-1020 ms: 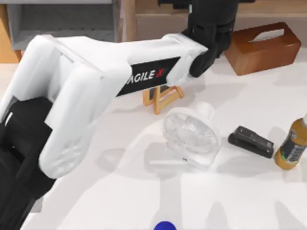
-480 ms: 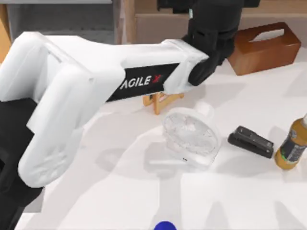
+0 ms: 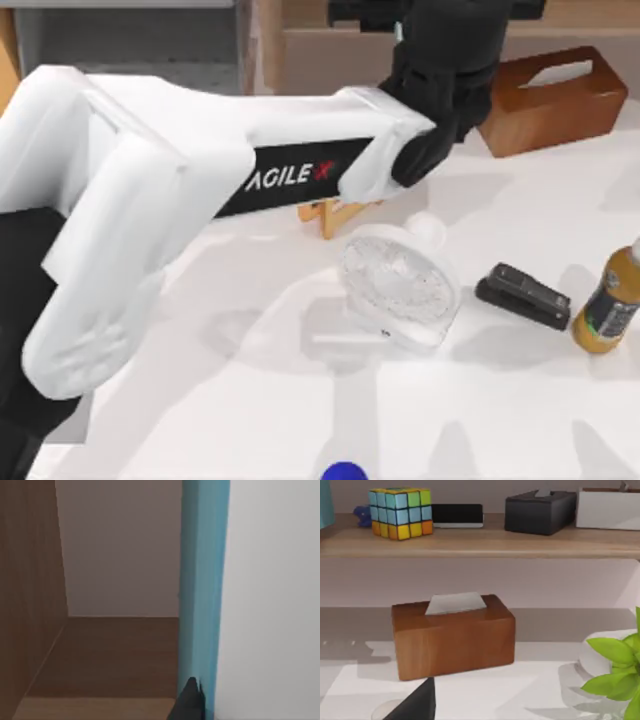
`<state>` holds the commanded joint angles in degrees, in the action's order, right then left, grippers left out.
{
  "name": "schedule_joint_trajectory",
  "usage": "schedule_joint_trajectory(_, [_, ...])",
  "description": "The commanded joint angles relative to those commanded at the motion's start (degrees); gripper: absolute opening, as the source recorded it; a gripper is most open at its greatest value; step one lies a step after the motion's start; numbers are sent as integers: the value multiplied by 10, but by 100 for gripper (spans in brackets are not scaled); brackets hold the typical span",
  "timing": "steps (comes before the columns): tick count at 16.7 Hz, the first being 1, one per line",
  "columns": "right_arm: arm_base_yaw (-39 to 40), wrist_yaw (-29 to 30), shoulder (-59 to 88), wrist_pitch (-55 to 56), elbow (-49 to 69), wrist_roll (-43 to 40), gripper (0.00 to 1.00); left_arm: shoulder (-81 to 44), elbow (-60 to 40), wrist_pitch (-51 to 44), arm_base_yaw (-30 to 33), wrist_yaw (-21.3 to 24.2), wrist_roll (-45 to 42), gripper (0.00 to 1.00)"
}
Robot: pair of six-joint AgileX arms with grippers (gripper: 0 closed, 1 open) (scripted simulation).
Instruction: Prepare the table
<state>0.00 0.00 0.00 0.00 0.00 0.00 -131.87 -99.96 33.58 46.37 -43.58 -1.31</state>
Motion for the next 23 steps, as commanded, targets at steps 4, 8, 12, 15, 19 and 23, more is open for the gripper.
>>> schedule_joint_trajectory(4, [0,0,0,0,0,0,100,35,42,19,13,42,-33,0])
schedule_joint_trajectory(8, [0,0,0,0,0,0,100,94,125,42,43,120,-107,0])
schedule_joint_trajectory(12, [0,0,0,0,0,0,100,180,228,76,71,202,-207,0])
schedule_joint_trajectory(15, [0,0,0,0,0,0,100,258,341,96,69,253,-294,0])
schedule_joint_trajectory(19, [0,0,0,0,0,0,100,369,502,102,6,294,-441,0])
schedule_joint_trajectory(23, [0,0,0,0,0,0,100,417,612,80,-114,301,-621,0])
